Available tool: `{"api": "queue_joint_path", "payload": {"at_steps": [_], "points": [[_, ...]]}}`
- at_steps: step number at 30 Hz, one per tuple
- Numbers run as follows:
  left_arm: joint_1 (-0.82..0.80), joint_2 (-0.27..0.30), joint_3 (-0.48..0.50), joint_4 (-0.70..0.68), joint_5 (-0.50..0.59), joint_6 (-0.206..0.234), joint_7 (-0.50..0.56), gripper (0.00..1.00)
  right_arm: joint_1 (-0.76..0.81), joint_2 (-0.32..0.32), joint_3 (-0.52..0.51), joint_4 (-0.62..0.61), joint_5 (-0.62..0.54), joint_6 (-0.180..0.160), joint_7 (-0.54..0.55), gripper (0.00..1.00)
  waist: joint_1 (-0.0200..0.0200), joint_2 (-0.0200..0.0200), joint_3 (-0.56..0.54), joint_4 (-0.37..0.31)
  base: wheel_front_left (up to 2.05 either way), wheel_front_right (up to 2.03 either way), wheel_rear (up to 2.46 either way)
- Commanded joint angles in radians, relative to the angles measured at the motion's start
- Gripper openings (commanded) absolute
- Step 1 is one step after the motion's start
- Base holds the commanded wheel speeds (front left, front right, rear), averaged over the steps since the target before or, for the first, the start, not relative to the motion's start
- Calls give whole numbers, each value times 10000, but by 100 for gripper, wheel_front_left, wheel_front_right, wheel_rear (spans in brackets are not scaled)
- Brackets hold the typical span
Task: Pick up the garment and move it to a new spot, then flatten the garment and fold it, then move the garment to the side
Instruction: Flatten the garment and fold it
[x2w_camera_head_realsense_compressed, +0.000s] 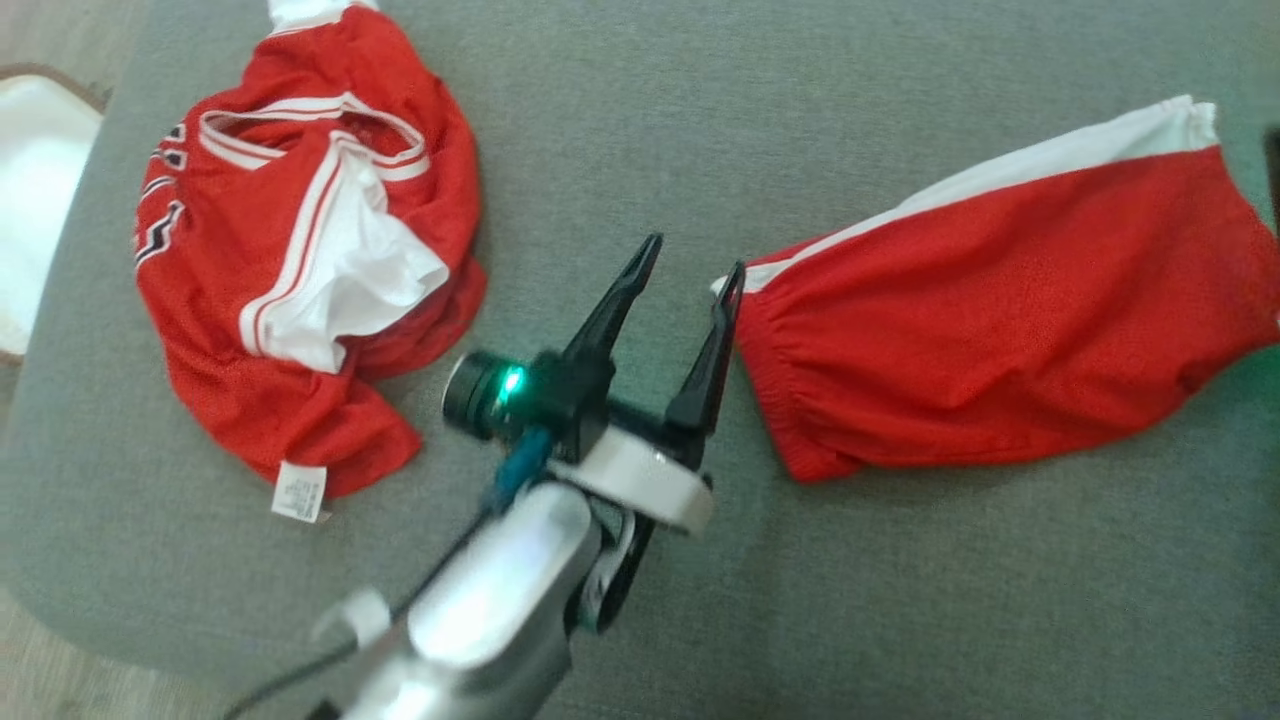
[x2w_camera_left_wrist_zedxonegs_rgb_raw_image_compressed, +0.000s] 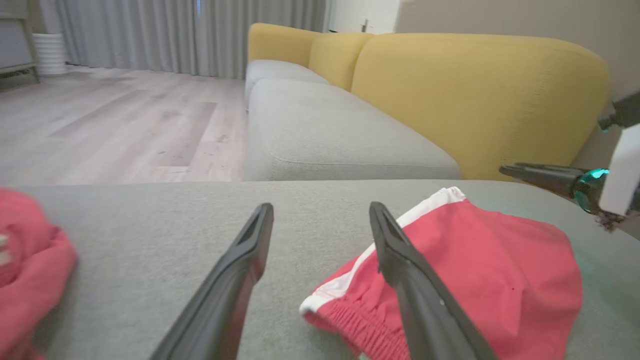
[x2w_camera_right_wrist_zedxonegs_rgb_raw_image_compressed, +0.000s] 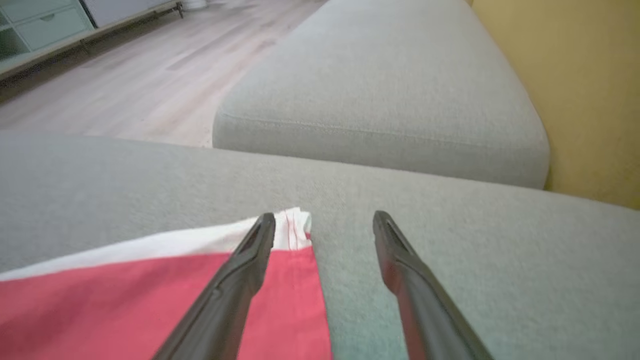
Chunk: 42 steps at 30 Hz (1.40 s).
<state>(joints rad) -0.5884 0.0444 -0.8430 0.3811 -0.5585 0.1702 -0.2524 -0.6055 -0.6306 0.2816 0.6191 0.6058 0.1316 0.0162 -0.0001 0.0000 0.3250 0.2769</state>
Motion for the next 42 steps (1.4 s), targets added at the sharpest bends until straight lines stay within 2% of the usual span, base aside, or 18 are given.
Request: {"api": "queue_joint_path", "payload": {"at_steps": [1,7,14,16,17,20,27,37,42], "points": [[404,59,580,-716,414,286,-91,100,338,-454,-25,-98,183,-9,-74,100,1,0,8,196,0,0,0],[2135,59,1607,-2769,1745,1127,-92,100,862,-789,-112,400,769,-9,272,100,1,0,40,888,0,0,0],[3314,59,2016,-3849,2479,1290,-92,100,1408,-794,54,1045,1293,-9,1076,100,1,0,-118,1442,0,0,0],[3557,59,2125,-4017,2609,1298,-92,100,1580,-687,165,1094,1617,-9,1460,21,1,0,-235,1491,0,0,0],[3661,59,2171,-4069,2668,1285,-92,100,1657,-654,235,1052,1774,-9,1633,0,1,0,-292,1489,0,0,0],[3913,59,2337,-4155,2846,1268,-93,100,1749,-640,246,983,2036,-9,1704,0,1,0,-486,1388,0,0,0],[4353,59,2727,-4018,3259,1053,-93,100,1548,-769,76,1404,1670,-9,1000,0,1,0,-990,671,0,0,0],[4547,59,3121,-3713,3604,634,-93,100,1330,-1676,9,1681,1126,-9,760,0,1,0,-1354,-678,0,0,0],[4600,59,3175,-3471,3612,511,-93,100,1076,-1464,-298,1180,1514,-9,767,0,1,0,-1507,-1144,0,0,0]]}}
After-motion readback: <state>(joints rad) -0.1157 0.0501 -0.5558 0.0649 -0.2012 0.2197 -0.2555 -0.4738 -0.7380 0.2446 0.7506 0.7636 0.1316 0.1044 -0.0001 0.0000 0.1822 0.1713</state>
